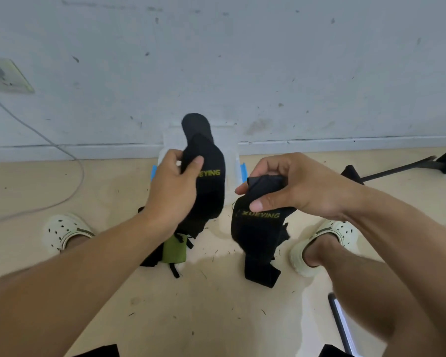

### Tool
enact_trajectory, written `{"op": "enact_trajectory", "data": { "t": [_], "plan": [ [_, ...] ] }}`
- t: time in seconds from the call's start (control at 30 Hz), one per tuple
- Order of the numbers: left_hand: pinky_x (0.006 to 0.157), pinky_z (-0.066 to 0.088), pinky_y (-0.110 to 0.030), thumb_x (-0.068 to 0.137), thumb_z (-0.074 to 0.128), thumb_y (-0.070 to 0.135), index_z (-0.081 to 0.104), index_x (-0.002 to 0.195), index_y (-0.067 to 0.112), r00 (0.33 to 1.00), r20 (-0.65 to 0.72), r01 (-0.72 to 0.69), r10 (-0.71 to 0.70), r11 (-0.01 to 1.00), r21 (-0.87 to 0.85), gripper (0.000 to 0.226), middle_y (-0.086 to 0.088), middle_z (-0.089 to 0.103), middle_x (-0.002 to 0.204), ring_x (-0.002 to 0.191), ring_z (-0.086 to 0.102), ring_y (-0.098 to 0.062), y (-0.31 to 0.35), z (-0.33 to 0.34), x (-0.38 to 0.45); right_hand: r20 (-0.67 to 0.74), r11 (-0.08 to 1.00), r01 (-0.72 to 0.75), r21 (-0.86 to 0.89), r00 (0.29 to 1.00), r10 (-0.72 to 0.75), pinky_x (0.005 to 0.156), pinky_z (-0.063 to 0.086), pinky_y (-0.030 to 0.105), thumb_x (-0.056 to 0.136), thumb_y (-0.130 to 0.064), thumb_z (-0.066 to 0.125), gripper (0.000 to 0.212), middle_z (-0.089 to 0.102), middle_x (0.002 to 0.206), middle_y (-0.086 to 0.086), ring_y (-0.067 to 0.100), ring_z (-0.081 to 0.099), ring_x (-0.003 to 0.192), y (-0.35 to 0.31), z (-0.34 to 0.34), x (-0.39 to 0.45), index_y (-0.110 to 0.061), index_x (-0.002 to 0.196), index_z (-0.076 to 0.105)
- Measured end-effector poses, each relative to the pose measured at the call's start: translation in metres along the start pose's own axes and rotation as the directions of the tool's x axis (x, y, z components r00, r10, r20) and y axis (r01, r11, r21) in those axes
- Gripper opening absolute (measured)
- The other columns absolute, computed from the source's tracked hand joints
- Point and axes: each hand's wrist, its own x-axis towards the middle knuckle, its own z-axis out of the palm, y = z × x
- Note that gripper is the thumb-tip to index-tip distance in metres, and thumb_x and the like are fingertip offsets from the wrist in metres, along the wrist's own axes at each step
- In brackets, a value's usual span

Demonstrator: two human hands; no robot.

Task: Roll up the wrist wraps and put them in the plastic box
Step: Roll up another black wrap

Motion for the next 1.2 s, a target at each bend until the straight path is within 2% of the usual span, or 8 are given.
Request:
{"op": "enact_trajectory", "data": {
  "t": [0.3, 0.43, 0.57, 0.7, 0.77, 0.87, 1.07, 1.2],
  "plan": [
    [0.080, 0.055, -0.037, 0.107, 0.056, 0.035, 0.062, 0.111, 0.025, 0.953, 0.301, 0.053, -0.029, 0.996, -0.073, 0.013, 0.007, 0.078, 0.087, 0.085, 0.076, -0.013, -0.004, 0.011, -0.023, -0.134, 0.992, 0.082, 0.094, 0.989, -0.069, 0.101, 0.058, 0.039, 0.093, -0.011, 0.074, 0.022, 0.080, 0.104, 0.003, 0.023, 0.076, 0.103, 0.009, 0.010, 0.002, -0.023, 0.112, 0.078],
    [0.090, 0.061, -0.046, 0.102, 0.060, 0.047, 0.063, 0.107, 0.021, 0.936, 0.343, 0.135, -0.074, 0.978, -0.158, 0.027, 0.005, 0.078, 0.089, 0.091, 0.077, -0.016, 0.001, 0.012, -0.027, -0.259, 0.989, 0.108, 0.103, 0.963, -0.078, 0.101, 0.057, 0.049, 0.091, -0.017, 0.078, 0.021, 0.081, 0.102, 0.003, 0.026, 0.077, 0.100, 0.012, 0.014, 0.005, -0.028, 0.109, 0.081],
    [0.090, 0.062, -0.045, 0.087, 0.083, 0.033, 0.061, 0.110, 0.023, 0.948, 0.313, 0.082, -0.050, 0.993, -0.090, 0.033, 0.004, 0.081, 0.092, 0.088, 0.079, -0.015, 0.000, 0.013, -0.030, -0.240, 0.994, 0.070, 0.087, 0.970, -0.048, 0.101, 0.057, 0.052, 0.091, -0.029, 0.079, 0.020, 0.080, 0.104, 0.010, 0.030, 0.076, 0.101, 0.014, 0.015, 0.007, -0.036, 0.109, 0.081],
    [0.085, 0.062, -0.040, 0.087, 0.083, 0.029, 0.063, 0.108, 0.023, 0.980, 0.189, 0.079, -0.062, 0.994, -0.081, 0.030, 0.003, 0.080, 0.089, 0.084, 0.078, -0.013, -0.005, 0.012, -0.026, -0.098, 0.996, 0.011, 0.088, 0.995, -0.002, 0.107, 0.050, 0.044, 0.095, -0.057, 0.058, 0.033, 0.079, 0.109, -0.010, 0.017, 0.073, 0.111, 0.005, 0.018, 0.001, -0.037, 0.107, 0.082],
    [0.080, 0.061, -0.036, 0.087, 0.083, 0.030, 0.064, 0.108, 0.024, 0.984, 0.166, 0.078, -0.063, 0.993, -0.086, 0.029, 0.003, 0.079, 0.089, 0.083, 0.077, -0.012, -0.006, 0.012, -0.024, -0.179, 0.996, 0.083, 0.037, 0.981, -0.075, 0.104, 0.053, 0.050, 0.100, -0.041, 0.063, 0.019, 0.079, 0.104, -0.014, 0.020, 0.073, 0.107, 0.004, 0.021, 0.002, -0.038, 0.104, 0.082],
    [0.079, 0.060, -0.034, 0.087, 0.084, 0.031, 0.063, 0.109, 0.024, 0.985, 0.159, 0.074, -0.063, 0.995, -0.067, 0.031, 0.002, 0.078, 0.091, 0.087, 0.077, -0.016, -0.007, 0.012, -0.022, -0.285, 0.990, 0.137, -0.019, 0.949, -0.137, 0.093, 0.059, 0.028, 0.090, -0.013, 0.079, 0.026, 0.078, 0.088, -0.016, 0.003, 0.073, 0.088, 0.007, 0.027, 0.003, -0.039, 0.096, 0.078],
    [0.089, 0.062, -0.038, 0.088, 0.083, 0.028, 0.063, 0.109, 0.025, 0.972, 0.210, 0.121, -0.106, 0.991, -0.060, 0.030, 0.006, 0.079, 0.099, 0.094, 0.076, -0.015, -0.011, 0.013, -0.023, -0.644, 0.934, 0.357, -0.014, 0.711, -0.282, 0.076, 0.056, 0.024, 0.089, -0.005, 0.078, 0.028, 0.073, 0.079, -0.013, 0.006, 0.067, 0.076, 0.004, 0.029, 0.006, -0.031, 0.086, 0.071],
    [0.083, 0.061, -0.029, 0.089, 0.082, 0.027, 0.062, 0.110, 0.026, 0.963, 0.260, 0.094, -0.079, 0.995, -0.046, 0.028, 0.007, 0.078, 0.102, 0.096, 0.075, -0.012, -0.009, 0.013, -0.025, -0.668, 0.935, 0.354, 0.019, 0.700, -0.251, 0.084, 0.060, 0.032, 0.090, -0.005, 0.078, 0.026, 0.072, 0.082, -0.013, 0.007, 0.068, 0.078, 0.005, 0.025, 0.008, -0.030, 0.091, 0.069]
  ]
}}
